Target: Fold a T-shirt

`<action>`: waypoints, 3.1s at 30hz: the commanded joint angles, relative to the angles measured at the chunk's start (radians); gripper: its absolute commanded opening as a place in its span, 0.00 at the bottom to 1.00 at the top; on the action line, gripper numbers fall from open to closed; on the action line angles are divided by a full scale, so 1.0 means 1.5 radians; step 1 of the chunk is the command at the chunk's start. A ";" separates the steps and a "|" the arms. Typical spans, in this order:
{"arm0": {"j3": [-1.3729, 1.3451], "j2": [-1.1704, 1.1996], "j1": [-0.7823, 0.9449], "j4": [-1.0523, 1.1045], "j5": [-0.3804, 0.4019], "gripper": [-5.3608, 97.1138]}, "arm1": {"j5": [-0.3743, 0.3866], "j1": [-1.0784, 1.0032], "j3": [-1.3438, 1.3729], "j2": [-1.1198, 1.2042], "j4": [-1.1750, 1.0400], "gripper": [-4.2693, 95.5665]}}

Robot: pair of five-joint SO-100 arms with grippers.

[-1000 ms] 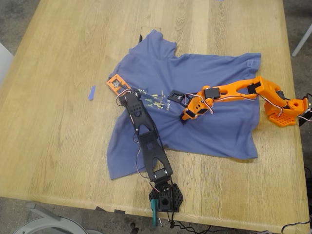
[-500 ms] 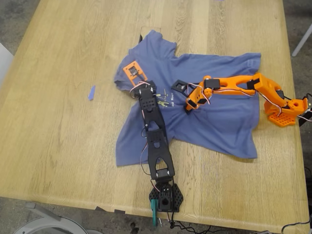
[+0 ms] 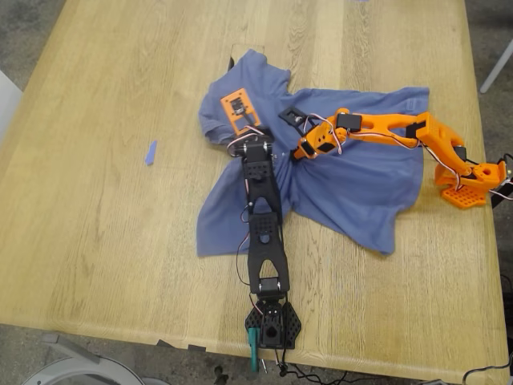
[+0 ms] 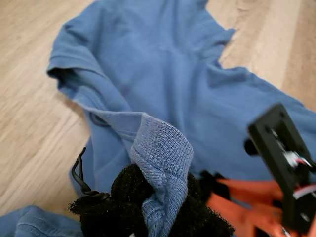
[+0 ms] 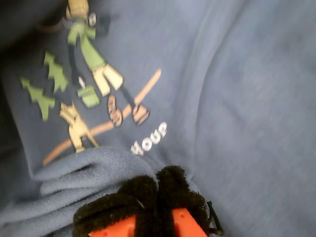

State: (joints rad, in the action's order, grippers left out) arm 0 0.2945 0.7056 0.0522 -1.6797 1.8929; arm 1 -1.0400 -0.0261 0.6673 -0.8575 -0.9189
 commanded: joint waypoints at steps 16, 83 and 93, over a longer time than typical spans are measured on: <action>0.027 0.148 -0.209 0.076 -0.008 0.05 | -0.036 -0.176 -0.061 -0.089 0.124 0.04; 0.026 -0.473 -0.400 0.317 -0.421 0.75 | -0.020 -0.269 -0.073 -0.071 0.116 0.04; 0.027 -0.498 -0.356 0.280 -0.418 0.49 | -0.018 -0.269 -0.093 -0.071 0.103 0.04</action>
State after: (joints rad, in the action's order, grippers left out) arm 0 0.3022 -0.0230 -0.5737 -1.2318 1.2655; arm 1 -1.0692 -0.4295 0.5983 -0.8912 -0.7609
